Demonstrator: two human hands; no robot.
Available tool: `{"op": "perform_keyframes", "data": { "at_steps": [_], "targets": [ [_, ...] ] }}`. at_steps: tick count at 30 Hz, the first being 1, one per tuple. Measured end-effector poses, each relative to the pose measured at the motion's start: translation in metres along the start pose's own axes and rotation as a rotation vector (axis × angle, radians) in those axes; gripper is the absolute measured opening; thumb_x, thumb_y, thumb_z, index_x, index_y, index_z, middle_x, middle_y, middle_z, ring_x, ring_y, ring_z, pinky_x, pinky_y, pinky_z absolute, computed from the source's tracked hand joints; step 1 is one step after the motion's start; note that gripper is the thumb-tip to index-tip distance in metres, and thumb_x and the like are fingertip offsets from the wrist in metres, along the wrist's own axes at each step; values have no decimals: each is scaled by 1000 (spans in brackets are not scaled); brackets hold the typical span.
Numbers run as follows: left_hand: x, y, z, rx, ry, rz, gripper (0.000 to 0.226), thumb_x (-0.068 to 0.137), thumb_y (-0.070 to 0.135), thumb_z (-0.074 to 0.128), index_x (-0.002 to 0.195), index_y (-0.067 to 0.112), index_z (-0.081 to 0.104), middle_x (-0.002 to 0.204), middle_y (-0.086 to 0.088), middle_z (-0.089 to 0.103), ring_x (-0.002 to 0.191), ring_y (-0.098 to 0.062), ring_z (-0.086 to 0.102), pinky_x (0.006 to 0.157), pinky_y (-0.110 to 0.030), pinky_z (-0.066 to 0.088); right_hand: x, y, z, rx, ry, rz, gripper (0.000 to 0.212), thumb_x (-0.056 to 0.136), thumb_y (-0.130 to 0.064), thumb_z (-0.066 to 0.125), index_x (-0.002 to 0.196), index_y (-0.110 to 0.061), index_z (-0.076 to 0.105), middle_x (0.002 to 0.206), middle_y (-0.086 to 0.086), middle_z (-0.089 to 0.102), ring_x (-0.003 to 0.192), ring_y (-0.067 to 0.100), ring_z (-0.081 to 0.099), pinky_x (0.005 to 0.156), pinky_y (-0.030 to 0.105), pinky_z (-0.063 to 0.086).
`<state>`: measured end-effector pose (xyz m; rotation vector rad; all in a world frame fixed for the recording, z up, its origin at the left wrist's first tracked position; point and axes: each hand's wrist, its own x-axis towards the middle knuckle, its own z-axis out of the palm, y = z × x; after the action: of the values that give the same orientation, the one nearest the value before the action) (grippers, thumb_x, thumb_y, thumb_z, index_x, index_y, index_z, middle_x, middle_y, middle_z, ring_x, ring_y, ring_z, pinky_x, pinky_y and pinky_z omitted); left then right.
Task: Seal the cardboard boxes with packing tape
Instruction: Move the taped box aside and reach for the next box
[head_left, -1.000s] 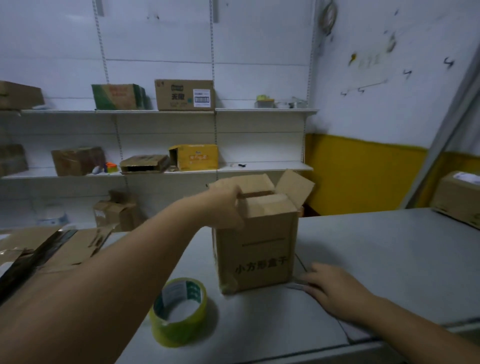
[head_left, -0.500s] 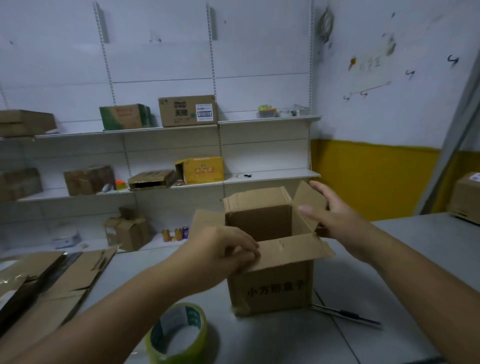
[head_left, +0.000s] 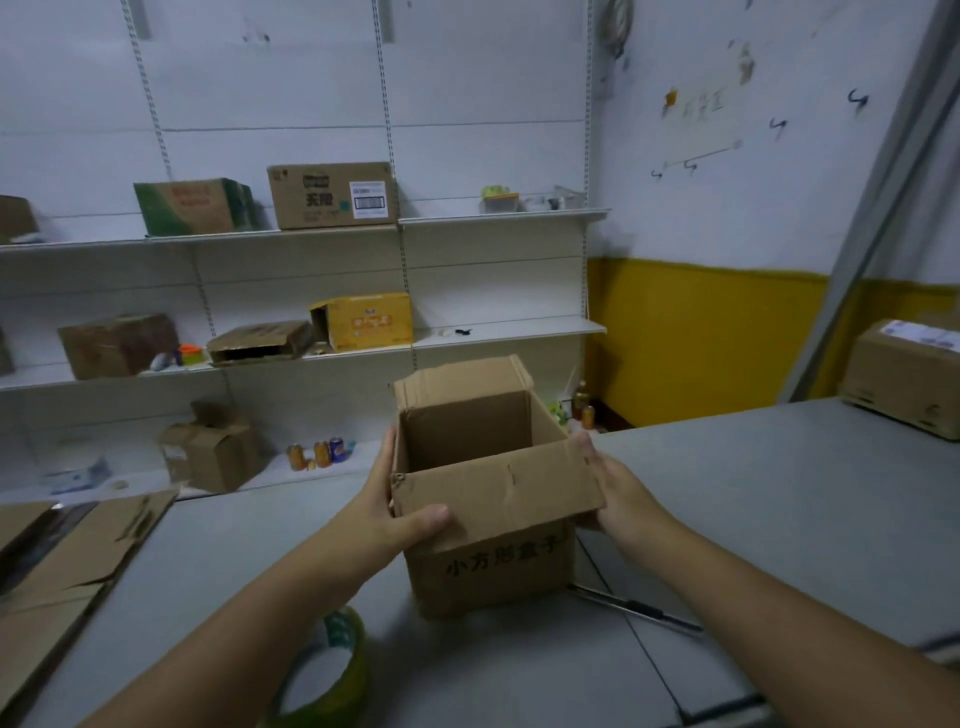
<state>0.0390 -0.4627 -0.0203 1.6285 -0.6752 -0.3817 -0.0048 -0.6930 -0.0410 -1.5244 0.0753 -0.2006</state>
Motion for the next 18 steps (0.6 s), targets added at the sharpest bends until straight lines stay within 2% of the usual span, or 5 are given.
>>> {"op": "perform_keyframes", "data": {
  "at_steps": [4,8,11,15,18],
  "targets": [
    [6,-9,-1,108,196,47,73,62,32,73,127,41,40,110,14,58,103,-14,60,61,-16,54,0,4,-5,70,-103,86,81,66,-85,26,126,-37,52,126,6,60,123,25,50,106,51,37],
    [9,-9,4,160,239,71,48,77,22,67,121,35,51,102,11,64,95,-6,61,60,-15,51,-1,-10,-4,-244,-137,-1,63,83,-54,51,139,-31,36,127,-9,52,124,17,46,95,28,43],
    [17,20,6,143,177,146,51,73,21,67,112,48,49,102,7,67,95,-9,63,70,-22,52,5,-29,-19,-491,37,-146,77,75,-47,73,138,-25,35,126,-11,54,126,17,47,93,28,49],
    [51,70,34,140,-2,217,55,69,19,68,114,46,52,97,6,68,88,-8,67,63,-23,55,-17,-79,-76,-659,182,-282,108,62,-50,82,143,-49,10,150,-8,27,134,16,32,108,40,35],
    [85,89,90,107,-157,230,66,51,42,82,112,42,57,98,5,70,92,-17,67,69,-32,57,-51,-97,-136,-809,225,-271,88,64,-58,77,136,-53,25,149,-14,26,134,14,33,107,39,37]
  ]
}}
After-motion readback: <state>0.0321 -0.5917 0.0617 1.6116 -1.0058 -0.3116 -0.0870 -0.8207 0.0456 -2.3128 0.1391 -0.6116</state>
